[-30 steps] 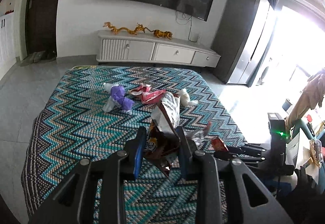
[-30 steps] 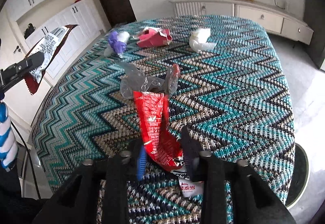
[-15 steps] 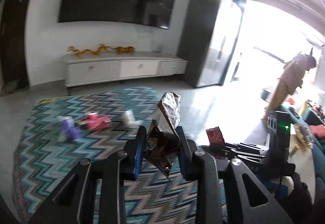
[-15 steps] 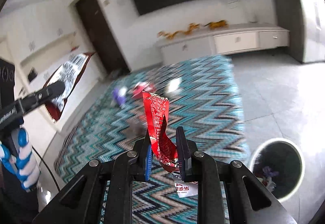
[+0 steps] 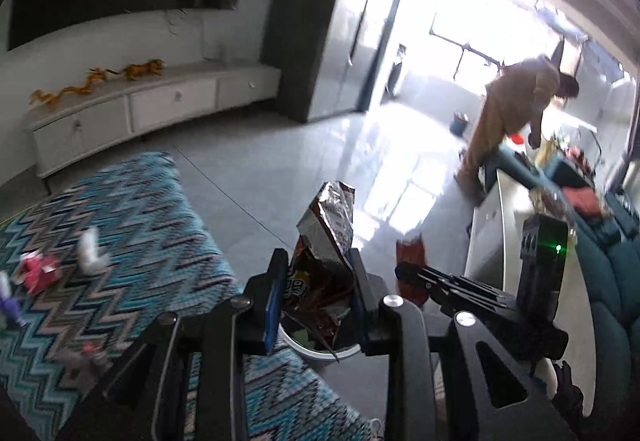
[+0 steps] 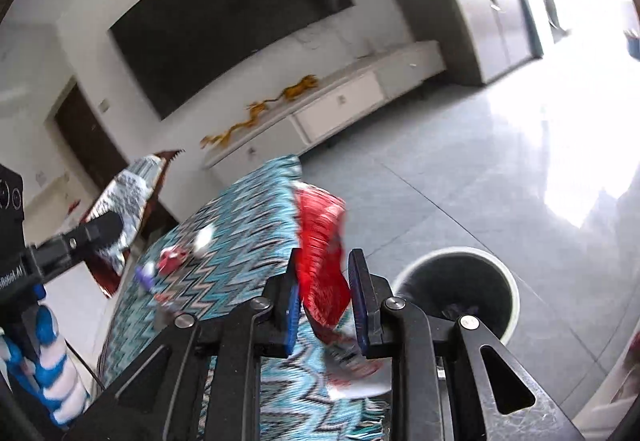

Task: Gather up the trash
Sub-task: 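Carry both wrappers to the trash bin and release them inside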

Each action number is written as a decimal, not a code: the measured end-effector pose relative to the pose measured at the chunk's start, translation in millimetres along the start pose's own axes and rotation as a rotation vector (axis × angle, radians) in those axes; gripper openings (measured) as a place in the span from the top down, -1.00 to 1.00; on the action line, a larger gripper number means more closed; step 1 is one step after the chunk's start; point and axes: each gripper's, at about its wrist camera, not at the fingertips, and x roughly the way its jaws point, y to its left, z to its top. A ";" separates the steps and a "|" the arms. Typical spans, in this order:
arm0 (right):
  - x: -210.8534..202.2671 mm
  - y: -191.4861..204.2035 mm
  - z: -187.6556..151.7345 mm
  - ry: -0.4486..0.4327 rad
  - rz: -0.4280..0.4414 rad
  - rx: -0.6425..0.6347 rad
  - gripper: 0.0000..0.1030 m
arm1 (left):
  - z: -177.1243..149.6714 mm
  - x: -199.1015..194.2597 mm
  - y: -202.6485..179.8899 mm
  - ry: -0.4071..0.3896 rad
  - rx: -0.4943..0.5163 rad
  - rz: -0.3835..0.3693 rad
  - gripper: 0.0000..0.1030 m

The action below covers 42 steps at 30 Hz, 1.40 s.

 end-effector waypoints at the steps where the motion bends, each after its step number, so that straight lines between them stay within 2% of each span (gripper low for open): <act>1: 5.8 -11.9 -0.9 0.005 -0.007 0.030 0.55 | 0.5 11.4 -3.5 0.018 0.006 -0.002 0.47; 10: 63.6 -79.7 -2.8 0.087 -0.066 0.188 0.55 | 1.2 129.6 -17.5 0.202 0.005 -0.008 0.47; 15: 92.4 -101.4 1.7 0.127 -0.092 0.230 0.55 | -1.7 178.6 -14.7 0.270 -0.002 0.002 0.47; 21: 118.3 -118.2 -1.0 0.173 -0.123 0.245 0.52 | -8.6 218.2 -9.4 0.334 -0.022 -0.006 0.46; 23: 125.2 -121.6 -3.0 0.182 -0.132 0.246 0.44 | -9.4 225.6 -8.4 0.342 -0.033 -0.017 0.45; 25: 130.5 -122.0 -5.5 0.187 -0.148 0.248 0.13 | -12.1 232.7 -7.6 0.363 -0.044 -0.047 0.38; 26: 132.4 -125.2 -7.3 0.189 -0.154 0.250 0.10 | -13.1 234.9 -7.0 0.369 -0.046 -0.060 0.31; 28: 133.7 -129.9 -11.2 0.198 -0.169 0.263 0.10 | -14.5 237.8 -5.8 0.370 -0.049 -0.065 -0.09; 35: 126.6 -134.0 -13.1 0.188 -0.196 0.267 0.07 | -6.8 230.3 0.7 0.363 -0.058 -0.081 -0.11; 42: 103.4 -110.1 -4.5 0.155 -0.182 0.215 0.05 | 27.0 168.2 15.8 0.255 -0.050 -0.084 -0.11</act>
